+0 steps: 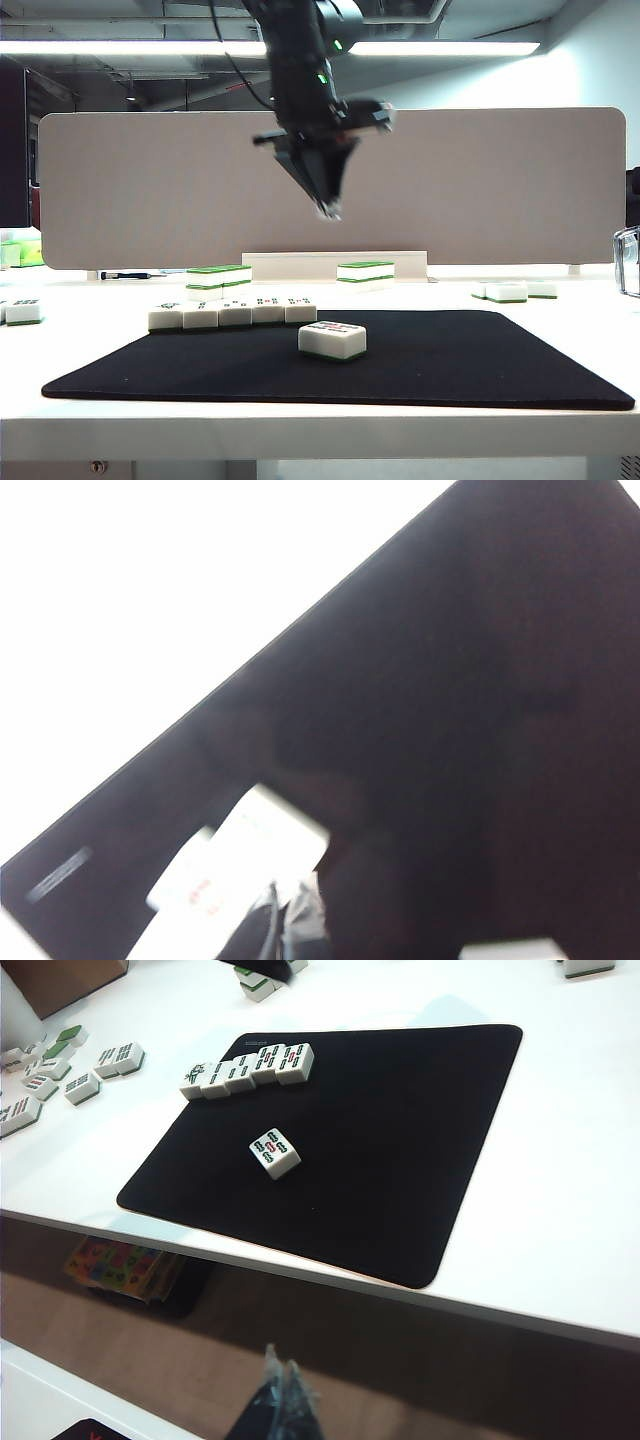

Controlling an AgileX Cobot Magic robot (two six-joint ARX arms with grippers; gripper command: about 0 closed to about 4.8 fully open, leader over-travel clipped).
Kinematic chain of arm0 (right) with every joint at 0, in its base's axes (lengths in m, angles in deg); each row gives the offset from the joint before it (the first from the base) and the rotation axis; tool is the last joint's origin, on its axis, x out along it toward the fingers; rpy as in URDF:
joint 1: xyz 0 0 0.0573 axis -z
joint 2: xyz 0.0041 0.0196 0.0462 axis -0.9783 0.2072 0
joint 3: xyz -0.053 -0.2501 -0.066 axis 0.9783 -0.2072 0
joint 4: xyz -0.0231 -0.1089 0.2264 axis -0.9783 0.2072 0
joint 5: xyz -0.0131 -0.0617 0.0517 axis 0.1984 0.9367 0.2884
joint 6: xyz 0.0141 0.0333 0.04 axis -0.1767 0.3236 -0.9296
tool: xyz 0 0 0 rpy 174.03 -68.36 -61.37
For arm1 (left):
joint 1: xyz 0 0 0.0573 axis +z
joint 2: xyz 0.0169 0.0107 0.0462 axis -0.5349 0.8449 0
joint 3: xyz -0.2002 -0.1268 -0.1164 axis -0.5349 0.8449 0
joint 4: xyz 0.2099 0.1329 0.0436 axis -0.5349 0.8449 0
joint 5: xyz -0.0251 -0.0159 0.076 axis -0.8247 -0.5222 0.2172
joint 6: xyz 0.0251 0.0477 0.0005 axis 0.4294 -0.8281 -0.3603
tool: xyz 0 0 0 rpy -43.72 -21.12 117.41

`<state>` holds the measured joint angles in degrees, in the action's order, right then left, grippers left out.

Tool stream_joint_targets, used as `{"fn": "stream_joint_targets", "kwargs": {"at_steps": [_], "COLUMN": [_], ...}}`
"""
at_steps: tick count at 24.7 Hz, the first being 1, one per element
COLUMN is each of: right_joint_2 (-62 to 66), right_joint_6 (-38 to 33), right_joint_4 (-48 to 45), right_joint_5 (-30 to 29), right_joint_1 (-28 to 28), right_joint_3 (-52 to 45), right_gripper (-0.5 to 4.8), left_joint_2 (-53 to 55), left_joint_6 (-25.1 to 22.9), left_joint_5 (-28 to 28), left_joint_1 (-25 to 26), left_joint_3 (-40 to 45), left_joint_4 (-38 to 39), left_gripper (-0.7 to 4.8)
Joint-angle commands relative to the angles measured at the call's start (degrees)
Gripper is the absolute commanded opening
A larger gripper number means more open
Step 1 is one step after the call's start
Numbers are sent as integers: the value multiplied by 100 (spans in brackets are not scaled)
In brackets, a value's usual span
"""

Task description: Align six mahjong tiles in a row on the table.

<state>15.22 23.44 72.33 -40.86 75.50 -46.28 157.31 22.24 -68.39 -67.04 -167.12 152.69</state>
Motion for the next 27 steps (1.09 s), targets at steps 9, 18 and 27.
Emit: {"fn": "stream_joint_targets", "kwargs": {"at_steps": [9,18,27], "right_joint_2": [-79,-79,-76], "right_joint_6": [17,17,17], "right_joint_4": [-61,-57,-50], "right_joint_5": [9,9,9], "right_joint_1": [-7,-4,-7], "right_joint_3": [13,13,13], "right_gripper": [-1,-1,-1], "left_joint_2": [-1530,-1364,-876], "left_joint_6": [7,396,1290], "left_joint_5": [-780,-809,-116], "left_joint_1": [9,-501,-879], "left_joint_3": [2354,3296,3298], "left_joint_4": [15,-511,-852], "left_gripper": [88,319,378]}}
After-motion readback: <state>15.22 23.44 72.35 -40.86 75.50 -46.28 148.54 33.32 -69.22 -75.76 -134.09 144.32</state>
